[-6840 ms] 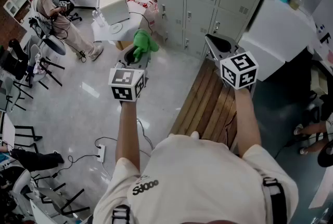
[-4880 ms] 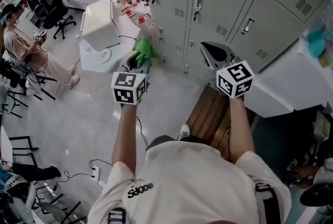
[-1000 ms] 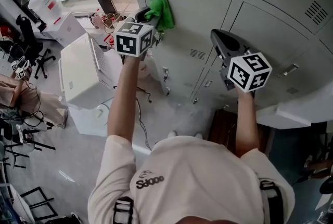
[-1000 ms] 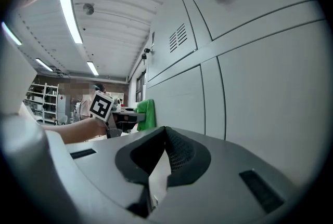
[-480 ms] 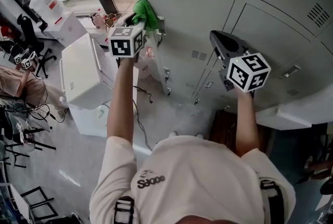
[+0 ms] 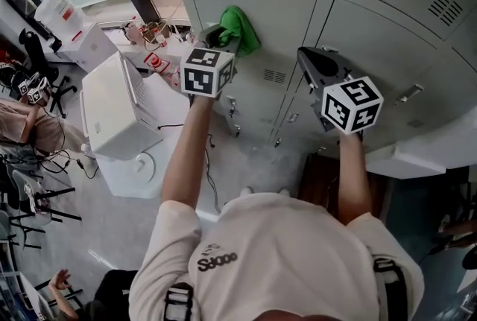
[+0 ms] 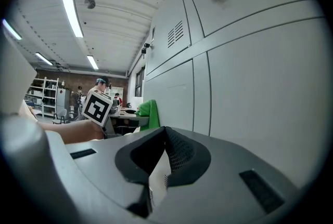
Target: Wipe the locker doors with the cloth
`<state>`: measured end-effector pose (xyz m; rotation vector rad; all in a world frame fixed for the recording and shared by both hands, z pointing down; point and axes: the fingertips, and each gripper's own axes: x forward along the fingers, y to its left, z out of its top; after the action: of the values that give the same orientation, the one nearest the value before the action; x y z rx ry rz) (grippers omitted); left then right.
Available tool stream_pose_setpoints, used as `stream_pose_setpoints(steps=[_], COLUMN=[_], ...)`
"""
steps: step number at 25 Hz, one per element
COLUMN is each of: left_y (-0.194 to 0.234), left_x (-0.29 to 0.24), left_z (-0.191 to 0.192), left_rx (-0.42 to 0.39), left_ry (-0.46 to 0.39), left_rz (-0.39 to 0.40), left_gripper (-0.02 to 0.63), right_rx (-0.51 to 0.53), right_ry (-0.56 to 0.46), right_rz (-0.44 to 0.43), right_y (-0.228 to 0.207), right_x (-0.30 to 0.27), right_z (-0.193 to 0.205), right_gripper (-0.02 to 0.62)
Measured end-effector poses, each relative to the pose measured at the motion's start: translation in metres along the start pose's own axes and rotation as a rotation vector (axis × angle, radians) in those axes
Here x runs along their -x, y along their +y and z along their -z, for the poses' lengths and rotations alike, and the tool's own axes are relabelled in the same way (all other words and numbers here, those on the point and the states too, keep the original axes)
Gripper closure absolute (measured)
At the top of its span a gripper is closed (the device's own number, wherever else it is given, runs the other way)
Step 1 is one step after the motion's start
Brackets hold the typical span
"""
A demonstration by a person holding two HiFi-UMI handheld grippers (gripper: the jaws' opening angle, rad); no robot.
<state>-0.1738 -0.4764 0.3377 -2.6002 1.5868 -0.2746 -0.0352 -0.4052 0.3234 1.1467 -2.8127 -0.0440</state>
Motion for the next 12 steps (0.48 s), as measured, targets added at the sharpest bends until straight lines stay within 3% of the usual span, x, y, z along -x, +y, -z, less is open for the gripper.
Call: stream_pose_setpoints(steps=[6, 12], left_y=[-0.068, -0.132], left_x=[-0.022, -0.046], left_z=[0.014, 0.053], left_rx=[-0.017, -0.050], left_ry=[0.020, 0.102], left_rz=[0.115, 0.224], left_gripper=[0.523, 0.523], right_rx=[-0.018, -0.021], right_ry=[0.002, 0.021], right_rz=[0.037, 0.066], right_y=[-0.014, -0.018], right_x=[0.021, 0.034], right_z=[0.008, 0.017], right_gripper=[0.588, 0.588])
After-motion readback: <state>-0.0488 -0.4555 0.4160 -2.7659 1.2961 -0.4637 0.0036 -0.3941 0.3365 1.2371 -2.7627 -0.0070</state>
